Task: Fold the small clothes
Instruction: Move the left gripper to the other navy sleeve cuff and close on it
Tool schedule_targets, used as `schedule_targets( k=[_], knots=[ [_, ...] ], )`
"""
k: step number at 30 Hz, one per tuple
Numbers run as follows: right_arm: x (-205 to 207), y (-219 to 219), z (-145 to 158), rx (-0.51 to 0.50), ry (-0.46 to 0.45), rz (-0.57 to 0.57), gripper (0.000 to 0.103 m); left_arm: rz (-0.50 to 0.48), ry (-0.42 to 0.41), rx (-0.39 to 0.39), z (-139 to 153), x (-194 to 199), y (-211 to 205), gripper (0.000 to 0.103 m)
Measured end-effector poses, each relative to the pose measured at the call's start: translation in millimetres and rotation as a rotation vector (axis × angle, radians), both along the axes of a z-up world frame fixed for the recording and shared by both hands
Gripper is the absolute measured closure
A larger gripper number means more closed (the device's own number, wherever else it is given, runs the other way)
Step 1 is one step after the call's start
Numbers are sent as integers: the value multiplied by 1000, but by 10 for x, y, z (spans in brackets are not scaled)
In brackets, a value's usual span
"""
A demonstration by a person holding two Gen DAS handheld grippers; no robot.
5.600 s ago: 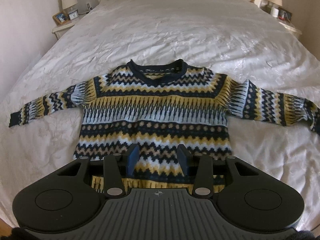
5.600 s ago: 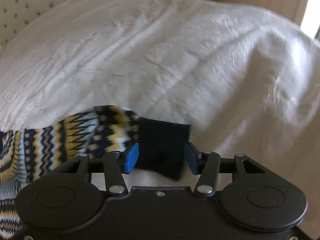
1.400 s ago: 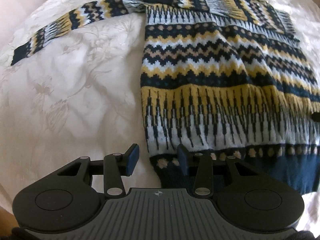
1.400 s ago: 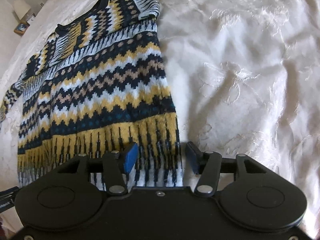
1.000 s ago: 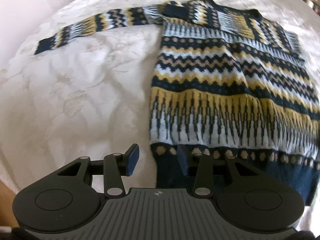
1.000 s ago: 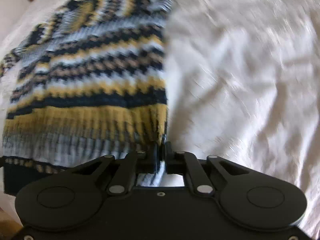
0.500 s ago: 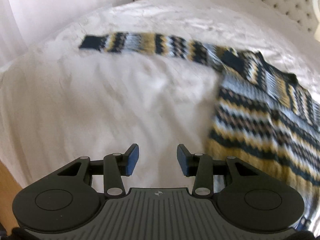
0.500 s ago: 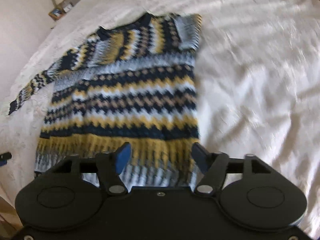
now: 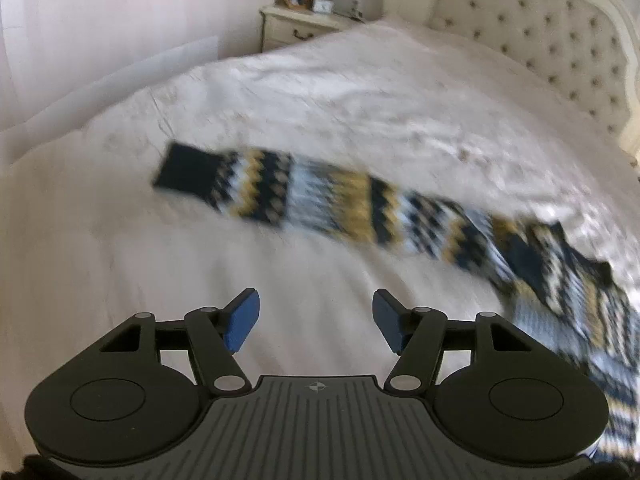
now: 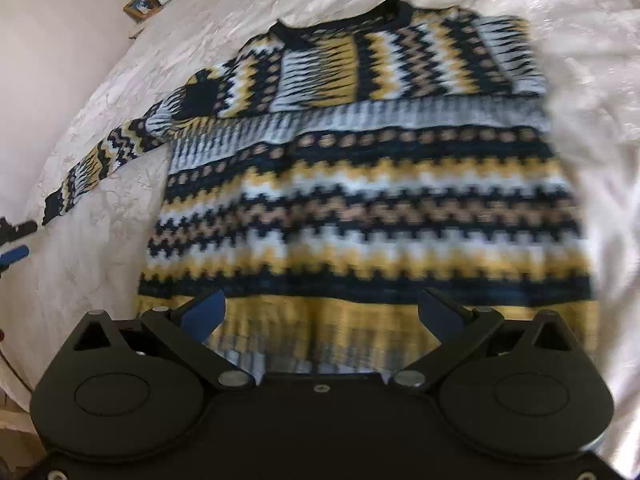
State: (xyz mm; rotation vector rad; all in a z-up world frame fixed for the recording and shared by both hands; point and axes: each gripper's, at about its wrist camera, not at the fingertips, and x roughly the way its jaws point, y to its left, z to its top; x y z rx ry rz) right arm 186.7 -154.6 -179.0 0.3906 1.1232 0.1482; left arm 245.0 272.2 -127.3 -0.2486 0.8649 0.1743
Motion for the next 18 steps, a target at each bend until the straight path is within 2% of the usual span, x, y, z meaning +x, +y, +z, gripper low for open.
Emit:
schedule_targets(
  k=[2,5,9,14,18],
  knots=[
    [81,144,-22,0,11,-12,0,8,-3,-7,-40,188,183,41],
    [188,320,-37,-7,26,-34,1,9,-14,-23,-109,441,428,34],
    [301,470,-34,-16,44,-42,0,23,-3,-25,-288,783,677,32],
    [442,607,-52,-45,75,-42,0,65,60,-113,-642,1108,889,29],
    [557,671,-51,-52,92,-46,0,84,83,-163,-885,1220,947,18]
  ],
)
